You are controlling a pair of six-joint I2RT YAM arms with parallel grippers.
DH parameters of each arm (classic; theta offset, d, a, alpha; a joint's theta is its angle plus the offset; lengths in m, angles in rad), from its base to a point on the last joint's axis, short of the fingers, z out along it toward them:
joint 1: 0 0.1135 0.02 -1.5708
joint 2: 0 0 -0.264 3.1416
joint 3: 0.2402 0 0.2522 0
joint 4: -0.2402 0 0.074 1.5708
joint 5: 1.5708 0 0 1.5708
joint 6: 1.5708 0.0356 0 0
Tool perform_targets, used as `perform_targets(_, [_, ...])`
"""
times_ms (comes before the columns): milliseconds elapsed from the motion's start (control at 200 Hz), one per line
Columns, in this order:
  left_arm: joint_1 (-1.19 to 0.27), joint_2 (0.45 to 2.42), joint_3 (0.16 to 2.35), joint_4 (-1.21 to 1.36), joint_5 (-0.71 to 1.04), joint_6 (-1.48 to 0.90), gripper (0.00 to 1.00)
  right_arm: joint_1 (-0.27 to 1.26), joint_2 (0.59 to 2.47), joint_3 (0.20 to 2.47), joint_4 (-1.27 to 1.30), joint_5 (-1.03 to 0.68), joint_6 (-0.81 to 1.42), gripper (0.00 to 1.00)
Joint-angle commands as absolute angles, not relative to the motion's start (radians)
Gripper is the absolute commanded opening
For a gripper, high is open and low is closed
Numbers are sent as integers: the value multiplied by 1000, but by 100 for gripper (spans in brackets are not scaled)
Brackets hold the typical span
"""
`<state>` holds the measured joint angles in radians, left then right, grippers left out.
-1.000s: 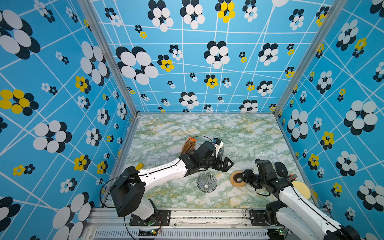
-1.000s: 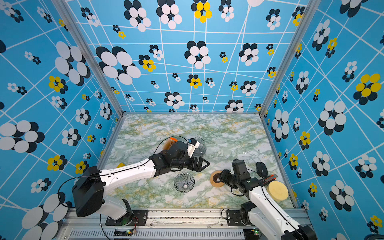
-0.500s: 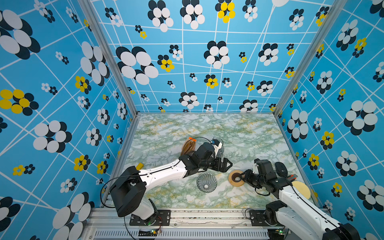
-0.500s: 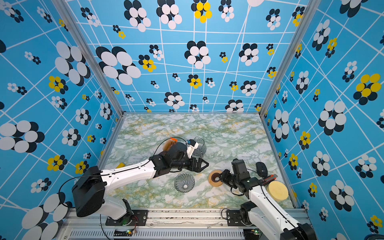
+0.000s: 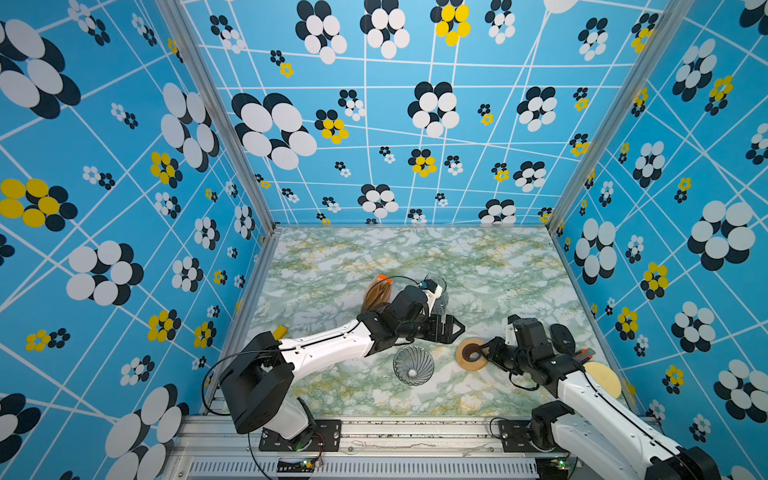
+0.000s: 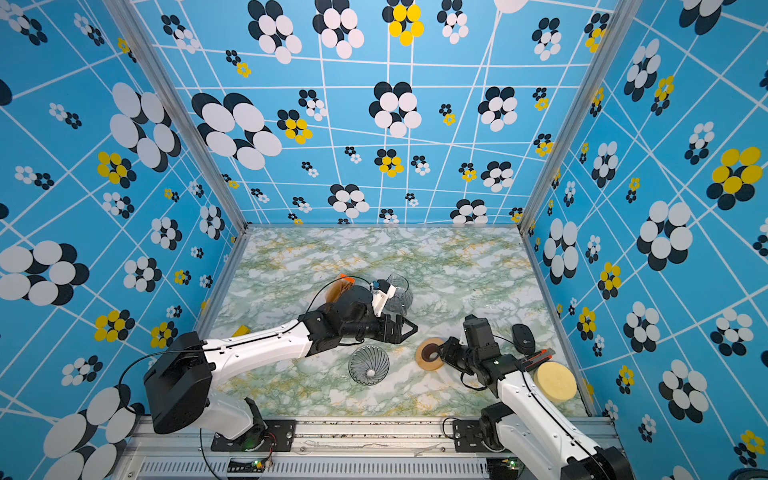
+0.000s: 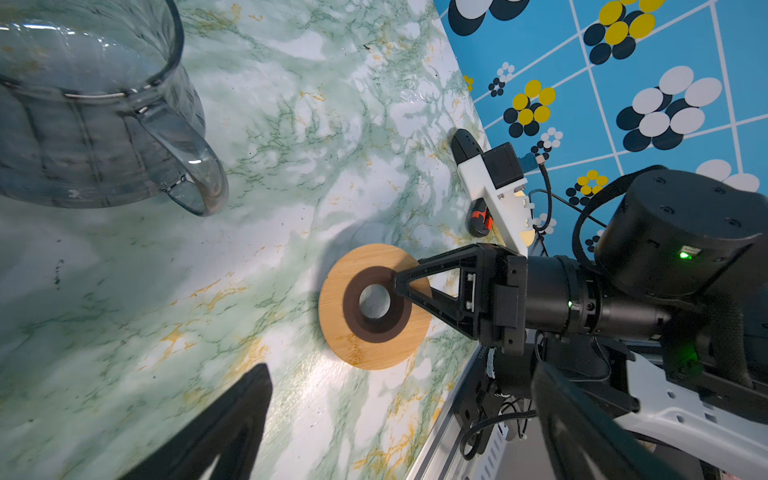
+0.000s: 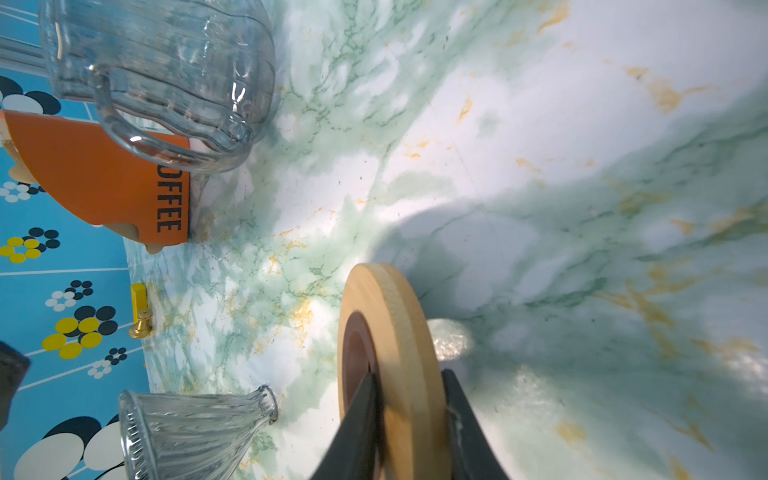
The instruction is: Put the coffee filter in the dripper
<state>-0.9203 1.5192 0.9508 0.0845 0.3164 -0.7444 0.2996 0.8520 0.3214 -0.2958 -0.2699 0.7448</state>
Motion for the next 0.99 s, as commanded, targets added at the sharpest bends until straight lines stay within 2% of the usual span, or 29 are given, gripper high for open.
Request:
perform_targets(0, [-926, 1553, 965, 101, 339, -768, 99, 295, 849, 330, -349, -244, 721, 23])
perform_targets(525, [-932, 1575, 967, 142, 359, -793, 99, 296, 821, 401, -449, -195, 664, 16])
perform_targets(990, [-843, 1488, 916, 179, 456, -796, 99, 296, 776, 432, -410, -249, 673, 10])
